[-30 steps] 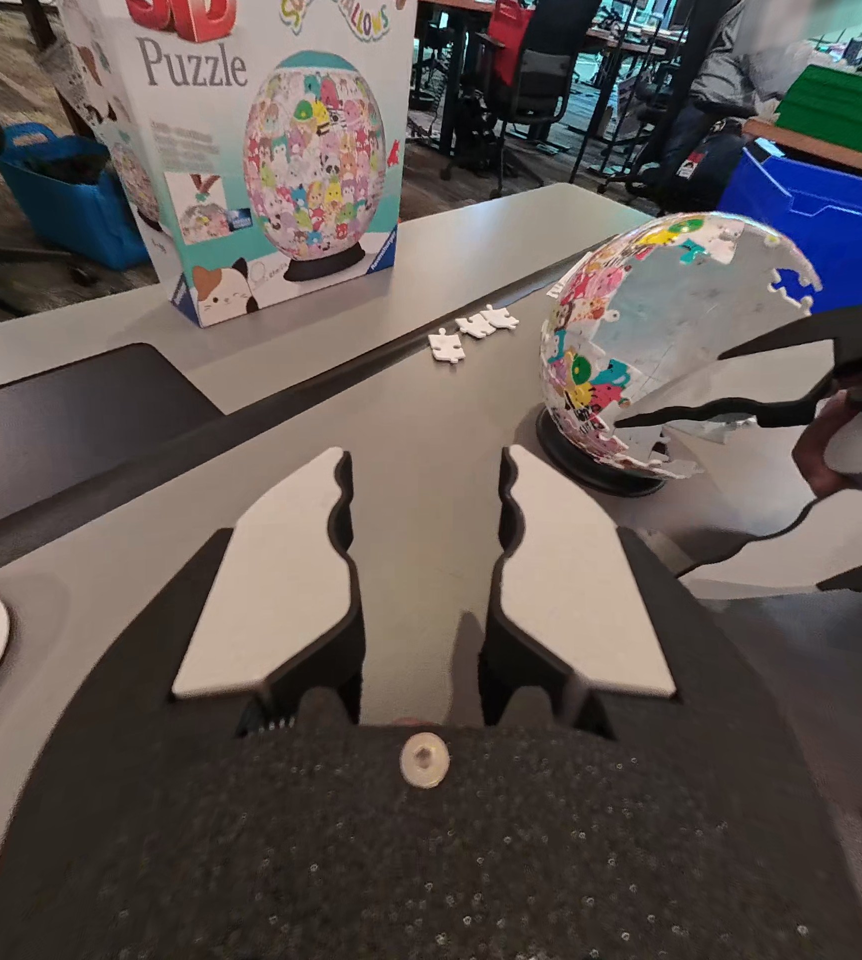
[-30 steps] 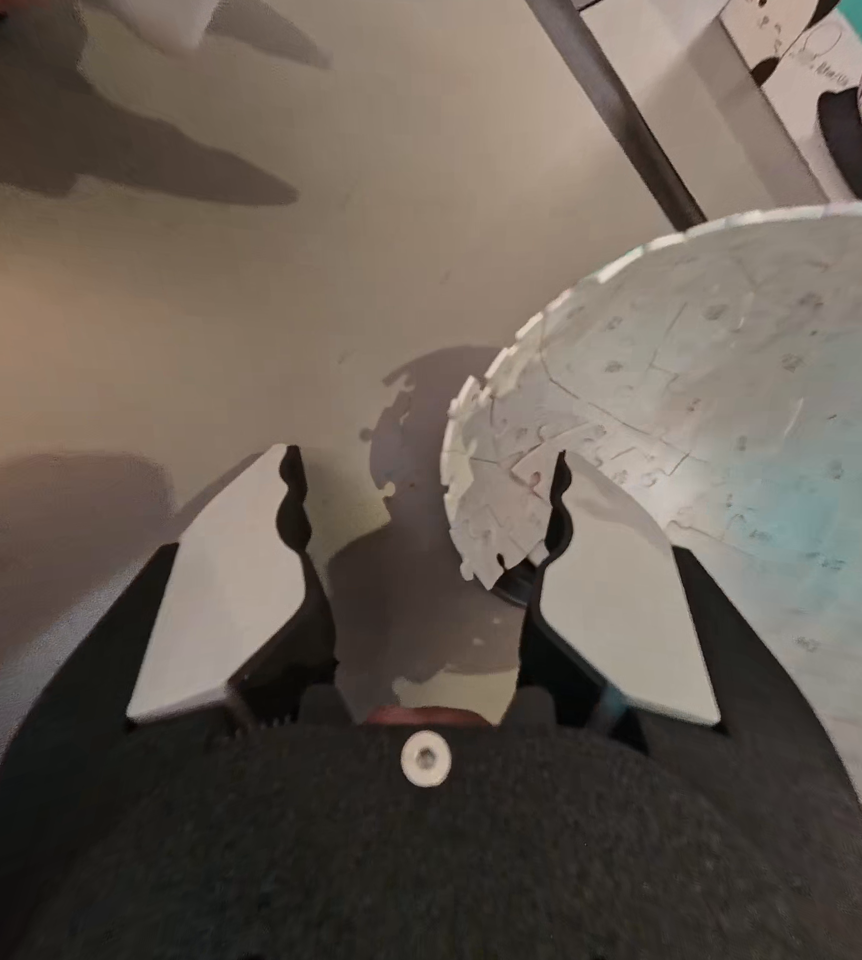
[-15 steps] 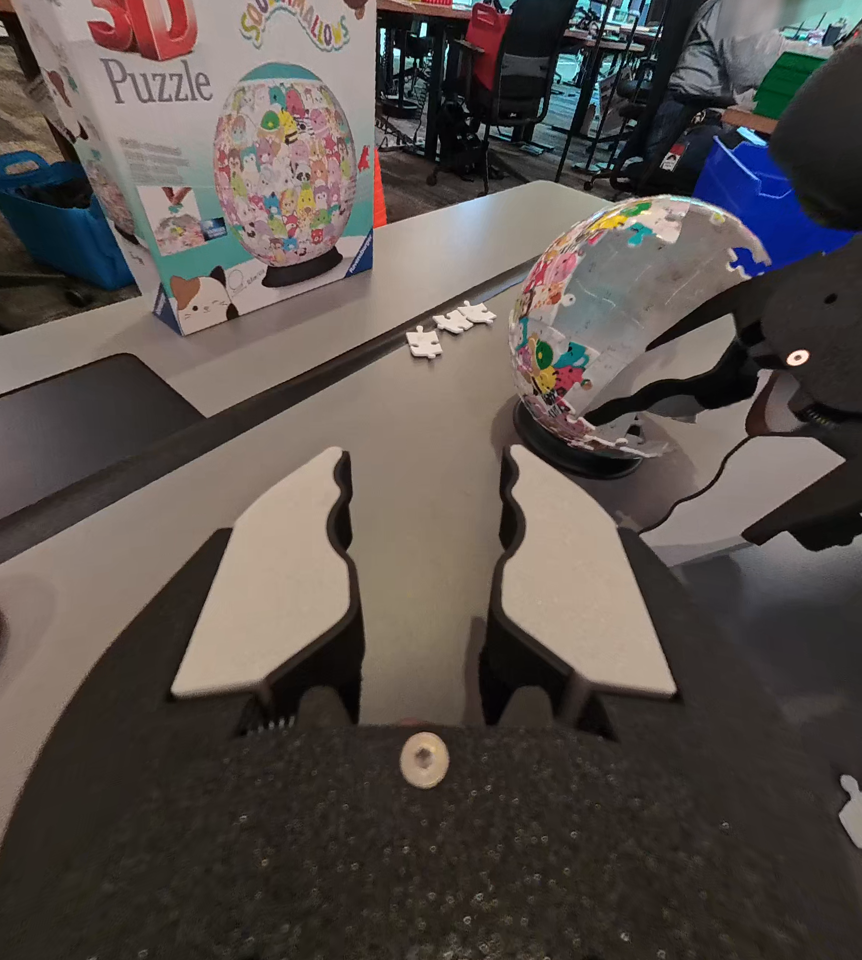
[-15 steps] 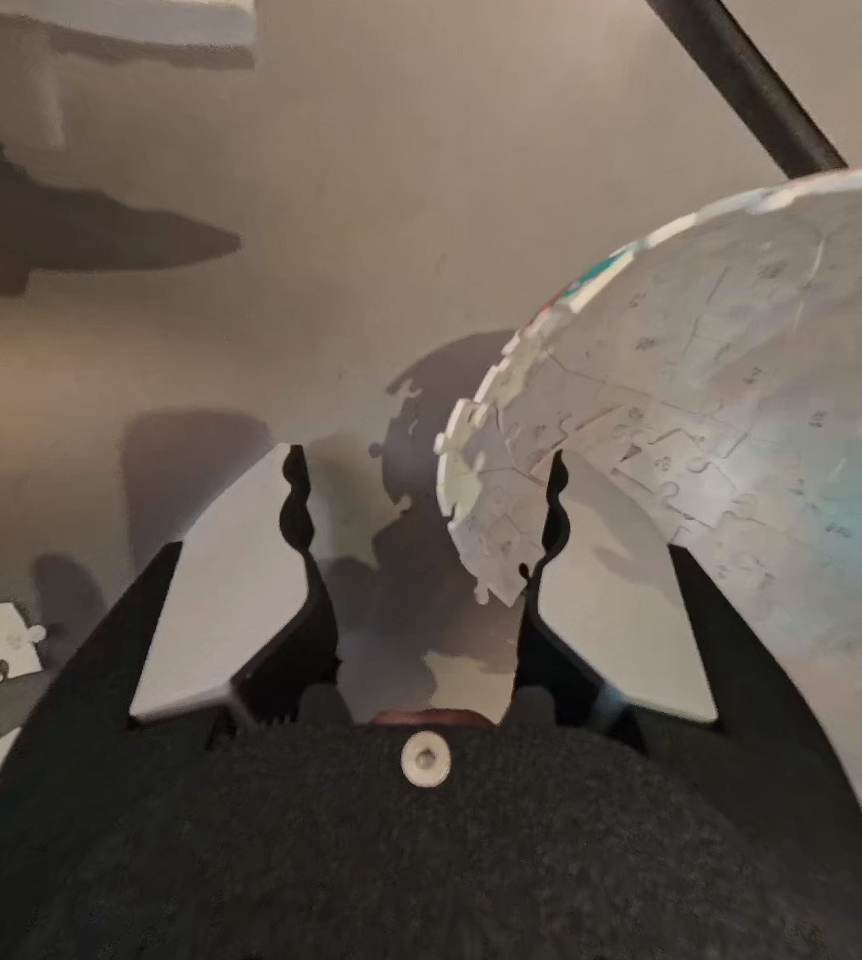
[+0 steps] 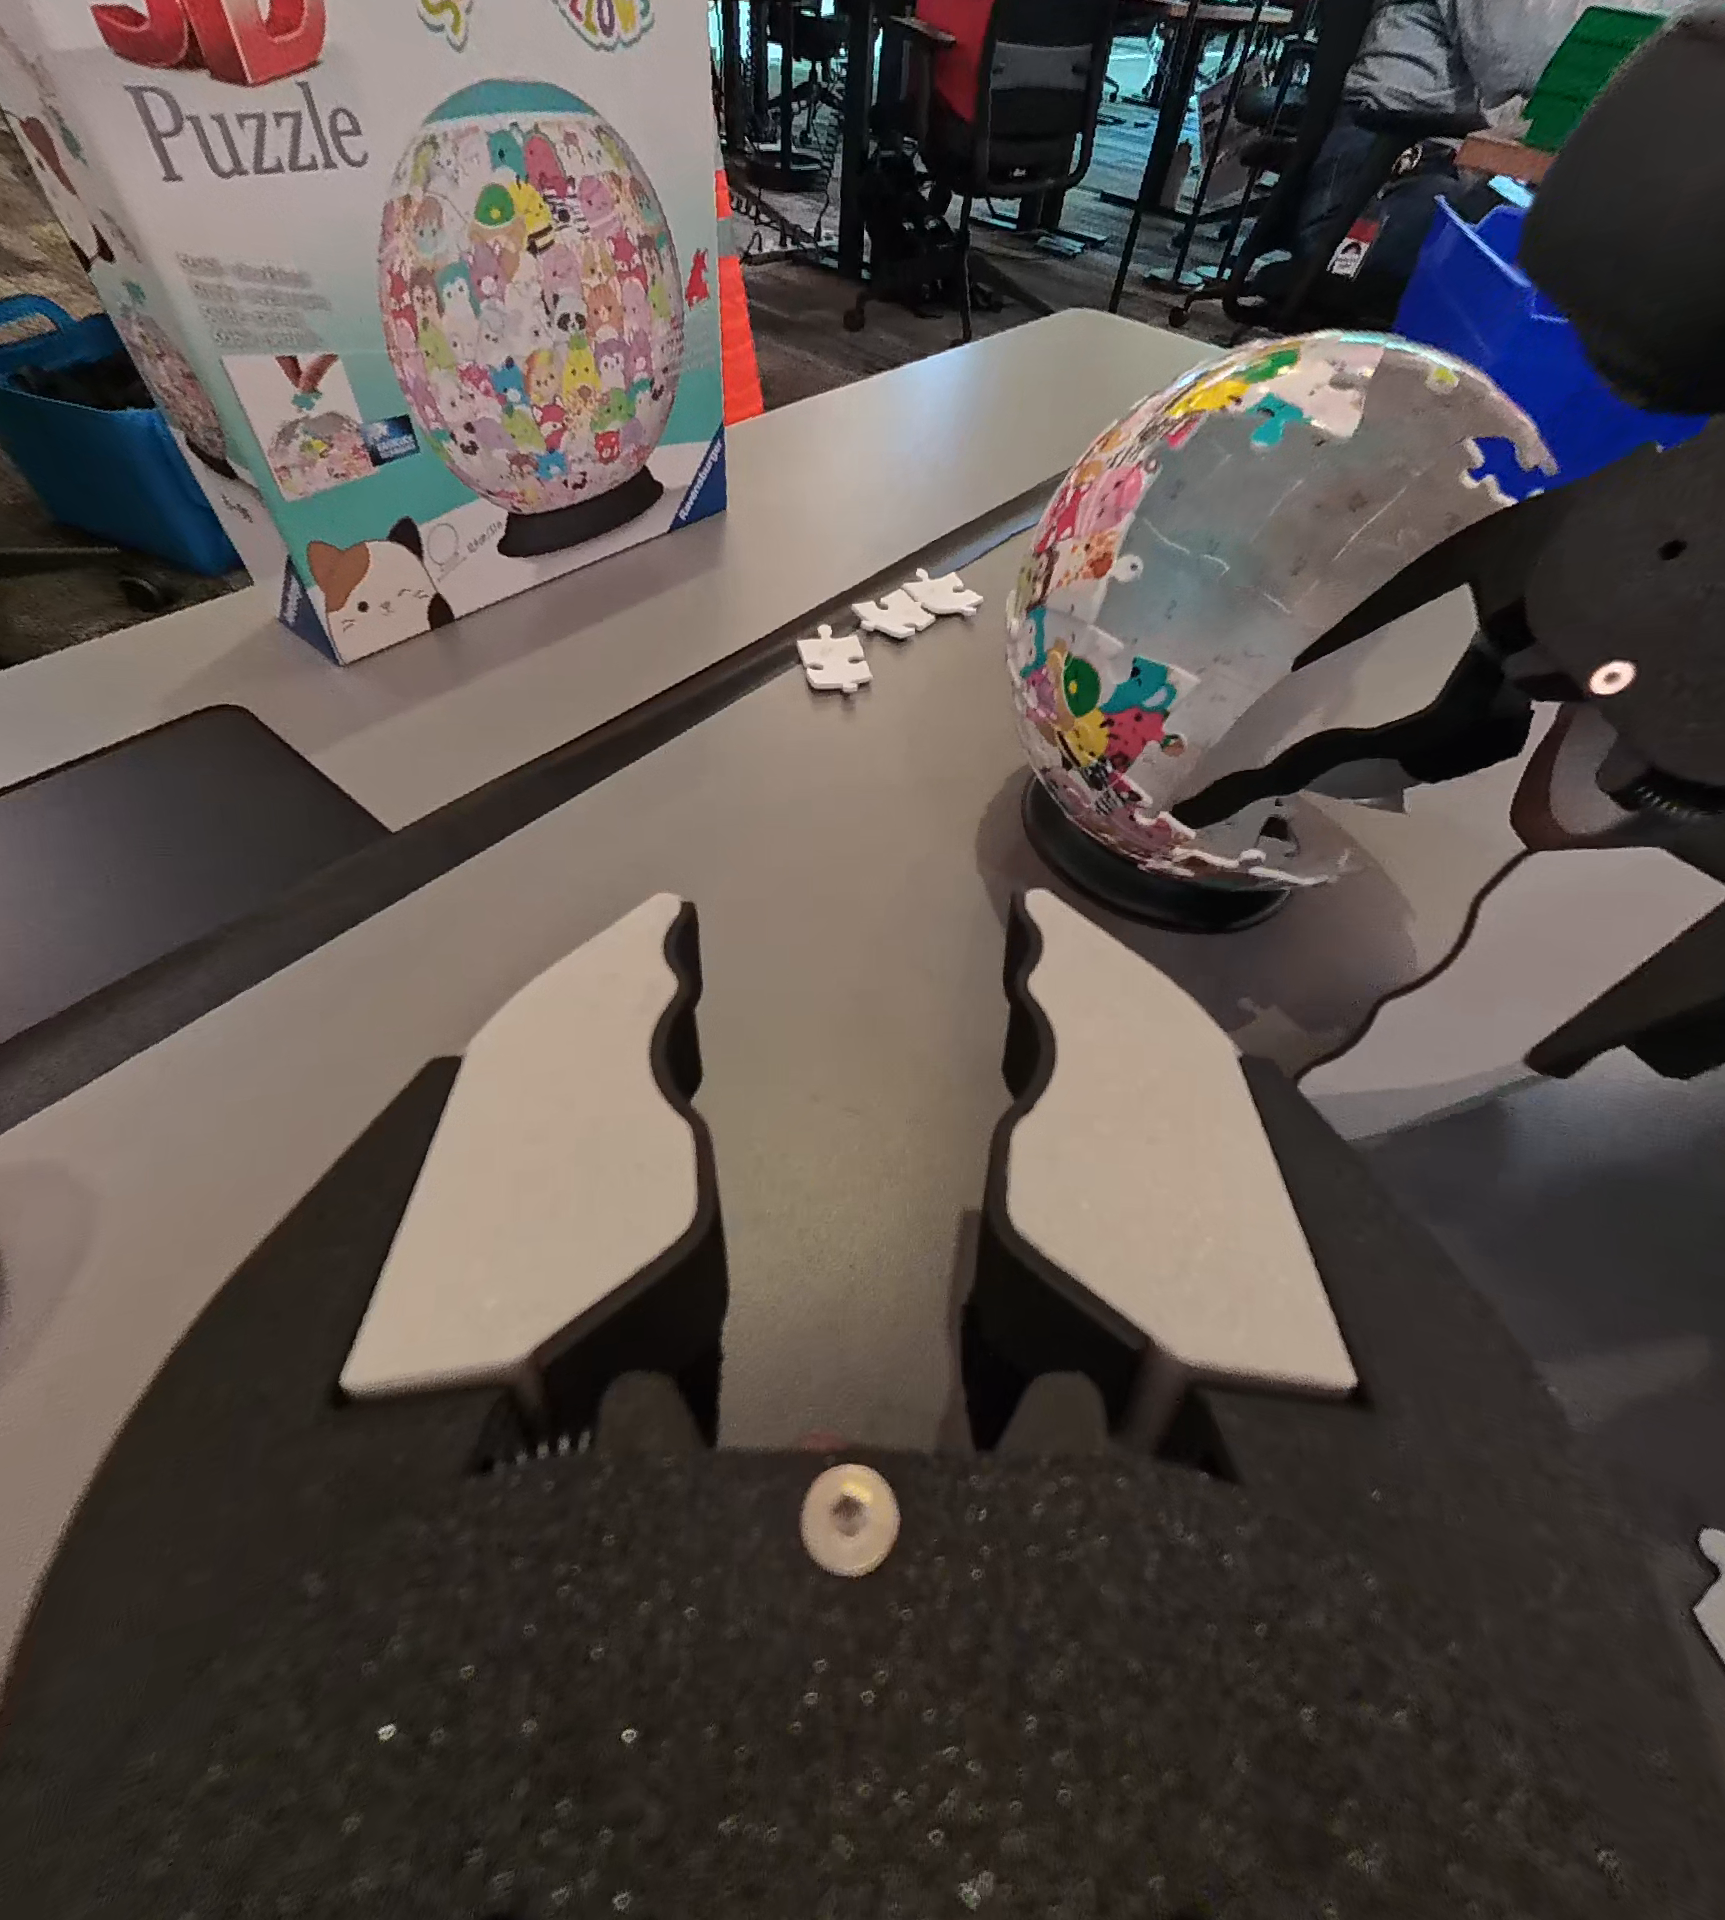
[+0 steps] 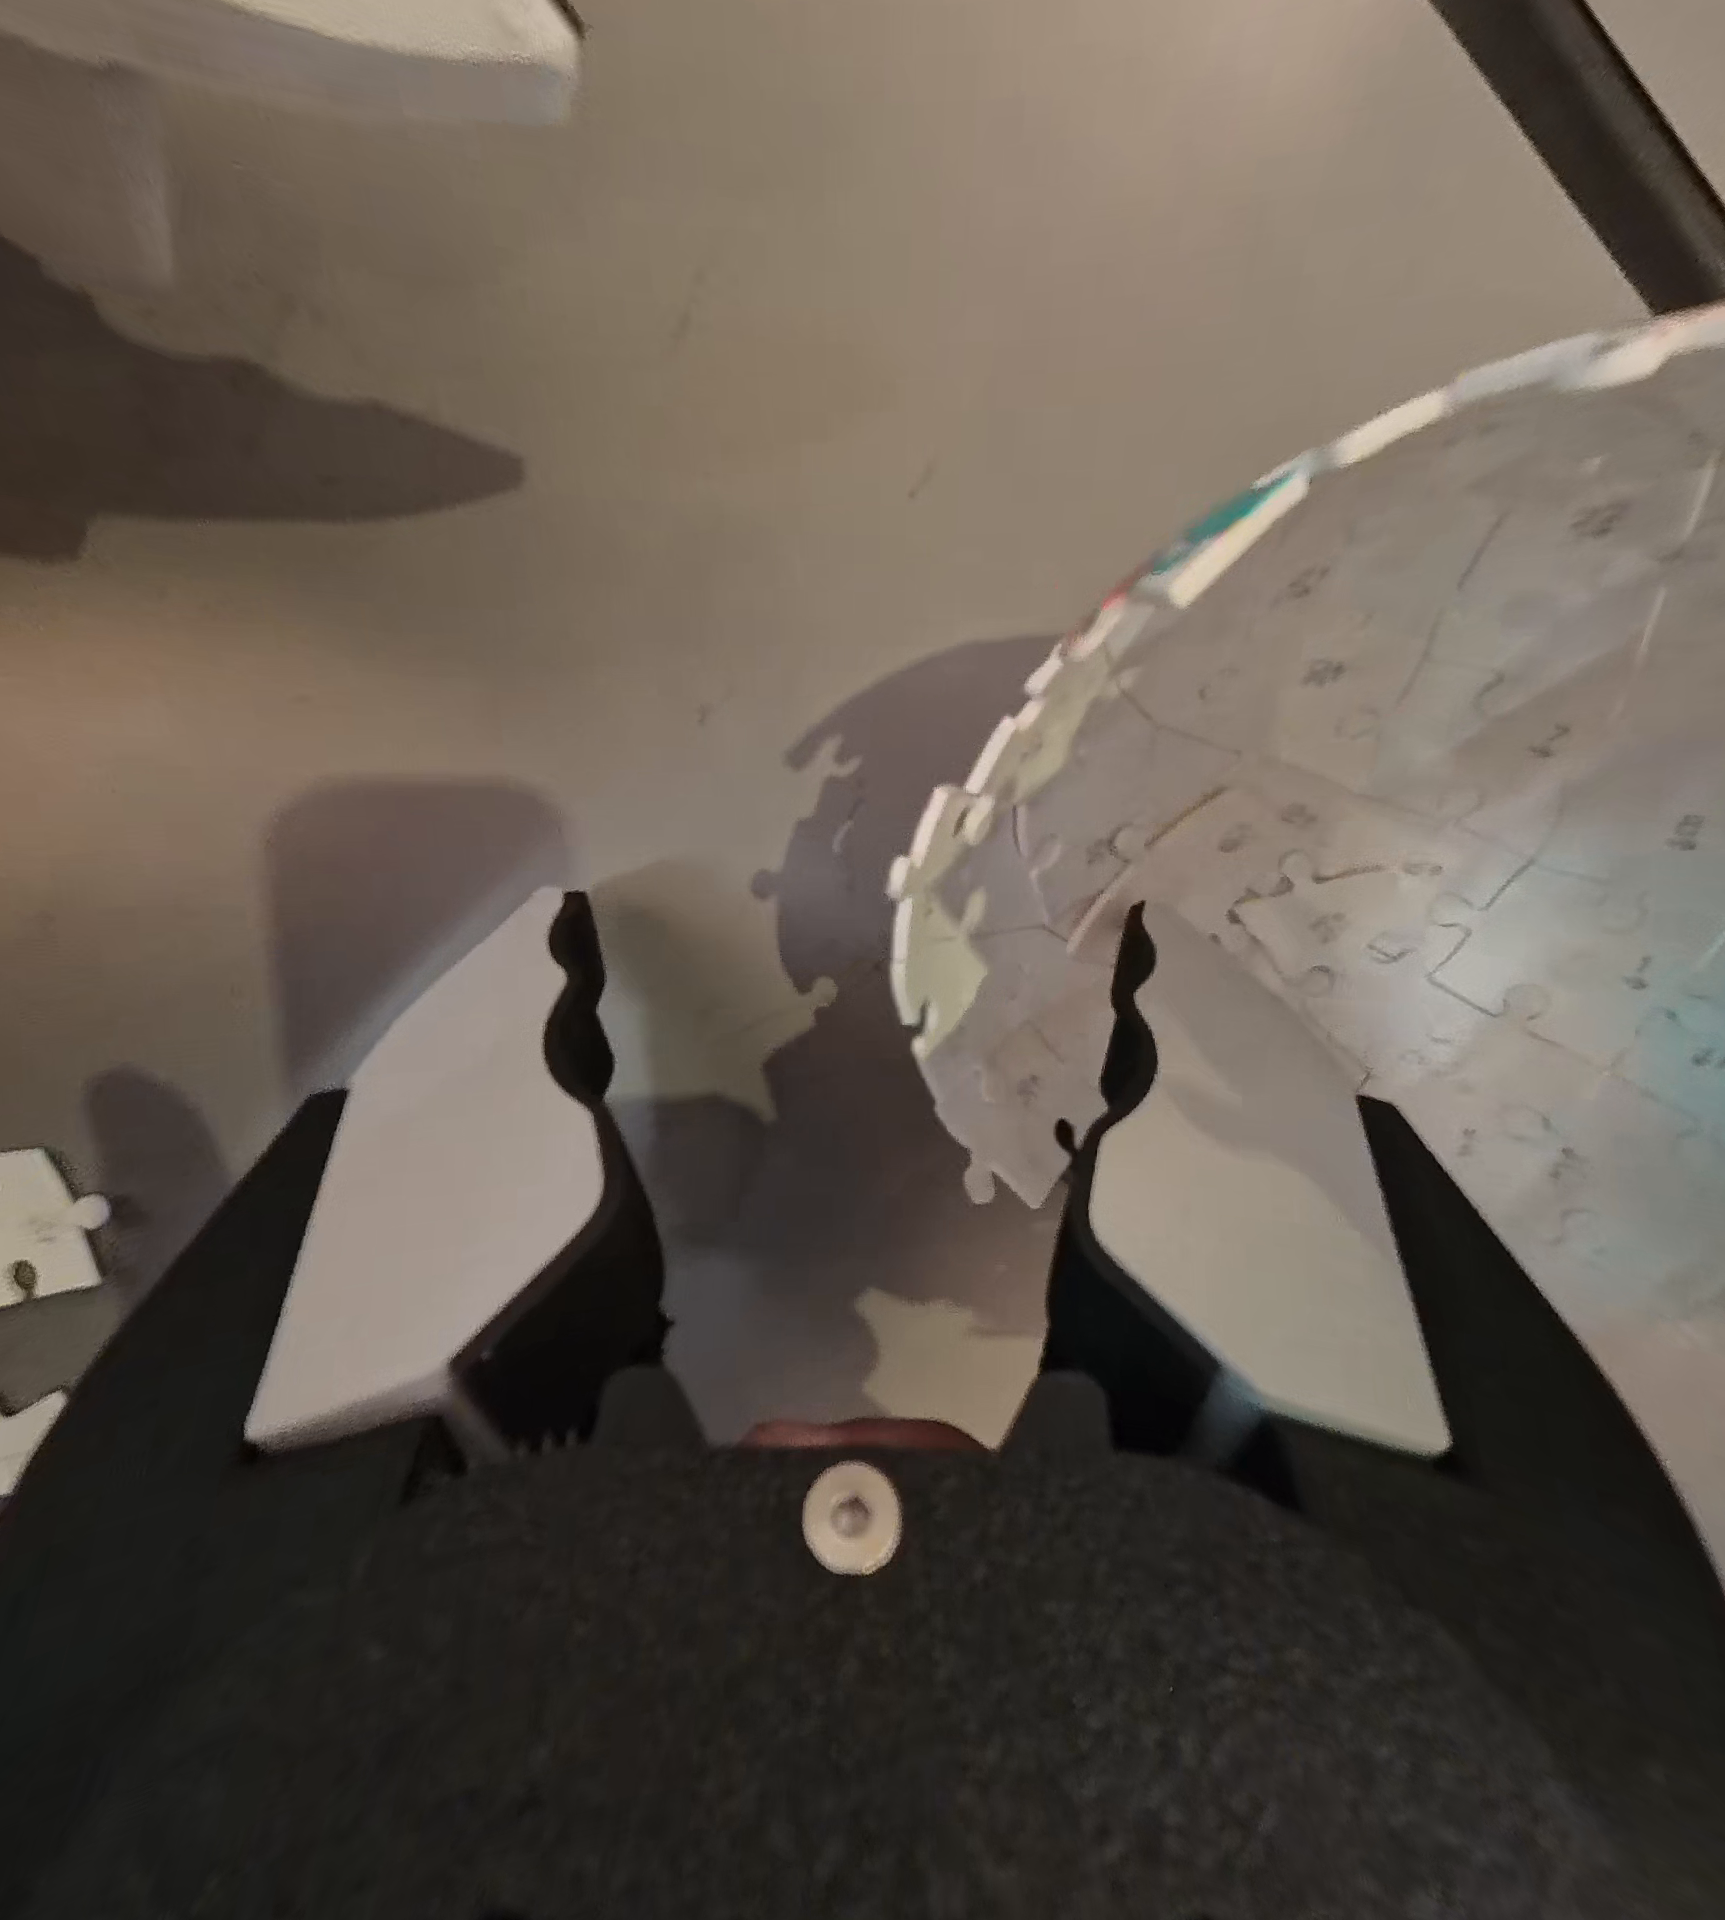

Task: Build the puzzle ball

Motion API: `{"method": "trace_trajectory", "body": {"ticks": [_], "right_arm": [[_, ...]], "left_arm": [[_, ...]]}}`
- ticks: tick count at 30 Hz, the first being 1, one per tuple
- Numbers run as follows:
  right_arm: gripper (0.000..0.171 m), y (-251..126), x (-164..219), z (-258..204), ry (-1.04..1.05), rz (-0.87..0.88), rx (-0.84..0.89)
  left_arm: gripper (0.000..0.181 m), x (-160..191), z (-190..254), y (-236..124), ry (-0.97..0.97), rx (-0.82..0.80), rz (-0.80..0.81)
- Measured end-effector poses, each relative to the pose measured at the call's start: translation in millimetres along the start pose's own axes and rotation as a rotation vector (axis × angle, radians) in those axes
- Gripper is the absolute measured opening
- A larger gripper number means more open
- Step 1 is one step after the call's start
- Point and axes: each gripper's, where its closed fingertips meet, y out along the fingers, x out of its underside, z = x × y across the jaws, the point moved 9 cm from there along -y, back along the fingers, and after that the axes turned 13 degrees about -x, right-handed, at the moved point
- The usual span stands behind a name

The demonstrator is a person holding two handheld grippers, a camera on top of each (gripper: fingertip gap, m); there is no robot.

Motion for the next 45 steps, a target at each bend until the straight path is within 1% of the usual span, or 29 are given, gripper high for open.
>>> {"method": "trace_trajectory", "body": {"ticks": [11,16,20,31,36,41,45], "right_arm": [[0.09,-9,3,-10,-0.015,0.002,0.0],[0.091,-7,3,-4,-0.004,0.014,0.032],[0.093,-5,1,0,0.021,0.031,0.033],[0.102,3,-1,-5,-0.034,-0.053,0.008],[0.096,-1,-2,-10,-0.036,-0.045,-0.007],[0.095,-4,-1,-15,-0.045,-0.049,-0.014],[0.09,-8,-1,-17,-0.048,-0.036,-0.012]], "left_arm": [[0.056,1,3,1,0.025,-0.008,-0.008],[0.056,1,3,1,0.029,-0.004,-0.013],[0.056,1,5,1,0.038,-0.005,-0.014],[0.057,2,6,2,0.049,-0.005,-0.02],[0.057,2,6,2,0.05,-0.006,-0.022],[0.057,2,7,3,0.059,-0.007,-0.026],[0.057,2,8,3,0.067,-0.009,-0.027]]}}
